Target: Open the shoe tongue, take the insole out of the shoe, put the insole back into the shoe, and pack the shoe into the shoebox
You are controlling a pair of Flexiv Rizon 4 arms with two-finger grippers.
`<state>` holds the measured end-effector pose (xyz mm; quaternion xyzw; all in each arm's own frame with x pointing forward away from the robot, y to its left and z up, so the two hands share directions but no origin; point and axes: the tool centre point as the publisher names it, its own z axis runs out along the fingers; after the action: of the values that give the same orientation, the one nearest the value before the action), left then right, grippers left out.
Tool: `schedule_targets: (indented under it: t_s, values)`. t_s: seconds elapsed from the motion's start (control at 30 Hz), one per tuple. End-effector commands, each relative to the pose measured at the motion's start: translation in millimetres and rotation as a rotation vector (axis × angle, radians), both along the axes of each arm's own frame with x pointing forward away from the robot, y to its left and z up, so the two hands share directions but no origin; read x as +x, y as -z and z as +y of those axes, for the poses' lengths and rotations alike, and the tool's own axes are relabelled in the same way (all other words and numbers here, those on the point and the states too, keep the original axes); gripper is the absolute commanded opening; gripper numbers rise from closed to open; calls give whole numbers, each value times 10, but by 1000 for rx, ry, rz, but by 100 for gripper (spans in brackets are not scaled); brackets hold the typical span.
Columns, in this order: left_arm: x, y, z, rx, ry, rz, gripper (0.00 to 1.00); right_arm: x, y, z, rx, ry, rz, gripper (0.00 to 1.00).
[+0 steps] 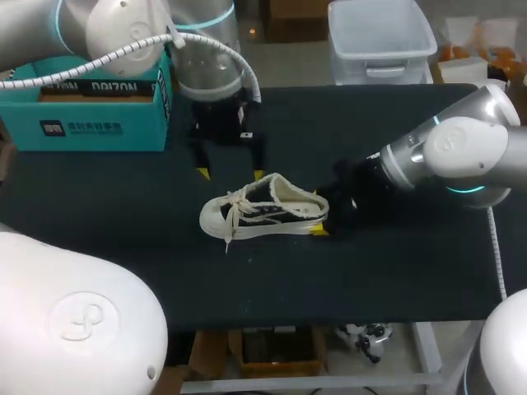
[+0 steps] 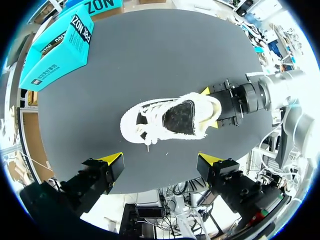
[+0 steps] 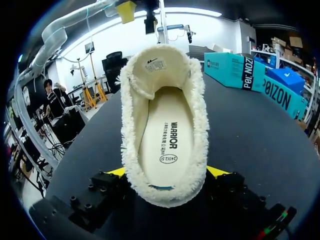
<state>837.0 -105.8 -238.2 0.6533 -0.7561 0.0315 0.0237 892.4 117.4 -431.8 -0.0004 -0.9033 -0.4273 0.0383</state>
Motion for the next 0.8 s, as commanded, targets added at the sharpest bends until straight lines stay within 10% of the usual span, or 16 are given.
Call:
schedule_targets:
  t_s: [0.03, 0.8]
  values:
    - [43, 105, -269, 121, -10, -18, 100, -10, 84, 3, 3, -3, 0, 0]
    - [298, 577, -592, 210, -138, -1, 76, -10, 84, 3, 3, -3, 0, 0]
